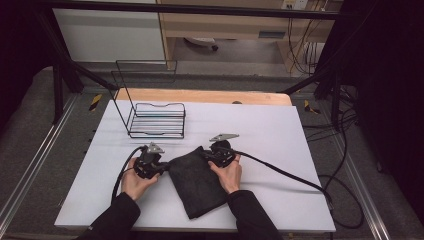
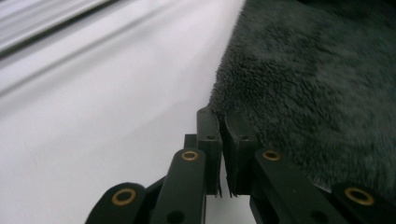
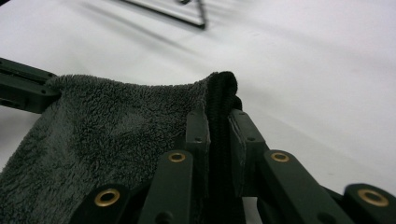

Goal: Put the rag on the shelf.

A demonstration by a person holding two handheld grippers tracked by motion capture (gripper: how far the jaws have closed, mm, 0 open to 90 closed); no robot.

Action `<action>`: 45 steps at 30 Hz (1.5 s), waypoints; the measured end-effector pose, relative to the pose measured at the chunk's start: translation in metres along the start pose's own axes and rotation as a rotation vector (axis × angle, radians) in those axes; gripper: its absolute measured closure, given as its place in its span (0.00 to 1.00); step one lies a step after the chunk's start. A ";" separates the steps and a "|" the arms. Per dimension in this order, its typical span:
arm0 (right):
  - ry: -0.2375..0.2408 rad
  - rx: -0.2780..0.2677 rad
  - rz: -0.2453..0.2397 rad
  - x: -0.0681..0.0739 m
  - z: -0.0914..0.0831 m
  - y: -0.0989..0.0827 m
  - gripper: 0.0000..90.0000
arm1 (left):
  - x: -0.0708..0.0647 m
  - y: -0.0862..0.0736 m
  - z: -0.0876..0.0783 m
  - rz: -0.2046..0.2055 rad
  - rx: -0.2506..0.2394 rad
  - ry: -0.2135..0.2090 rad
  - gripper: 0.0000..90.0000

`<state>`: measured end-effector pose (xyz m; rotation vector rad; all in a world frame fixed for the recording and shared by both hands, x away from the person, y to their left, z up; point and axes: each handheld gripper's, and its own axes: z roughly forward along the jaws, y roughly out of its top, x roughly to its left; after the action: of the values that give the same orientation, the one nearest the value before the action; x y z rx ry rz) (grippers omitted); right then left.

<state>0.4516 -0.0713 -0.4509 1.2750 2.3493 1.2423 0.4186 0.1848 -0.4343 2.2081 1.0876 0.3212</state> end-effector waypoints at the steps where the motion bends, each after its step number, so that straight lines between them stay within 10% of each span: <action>1: -0.020 -0.007 0.009 -0.001 0.000 0.000 0.89 | 0.002 0.002 0.003 -0.014 -0.005 0.003 0.95; 6: -0.067 -0.016 0.011 -0.001 0.002 -0.001 0.86 | 0.004 0.000 0.005 -0.055 -0.041 0.014 0.92; 12: -0.033 -0.066 -0.051 -0.005 -0.022 0.004 0.56 | -0.001 -0.014 -0.022 -0.077 -0.108 0.044 0.60; 20: -0.004 -0.082 -0.063 -0.010 -0.066 -0.009 0.24 | -0.041 -0.035 -0.043 -0.036 -0.132 -0.059 0.38; 31: 0.062 -0.001 -0.101 0.000 -0.087 -0.059 0.42 | -0.087 -0.052 -0.025 -0.022 -0.022 -0.183 0.55; 45: 0.061 0.080 -0.110 0.003 -0.078 -0.069 0.69 | -0.108 -0.057 -0.023 -0.056 -0.046 -0.218 0.61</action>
<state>0.3676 -0.1334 -0.4525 1.1286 2.4986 1.1814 0.3051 0.1365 -0.4468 2.1114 1.0095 0.0775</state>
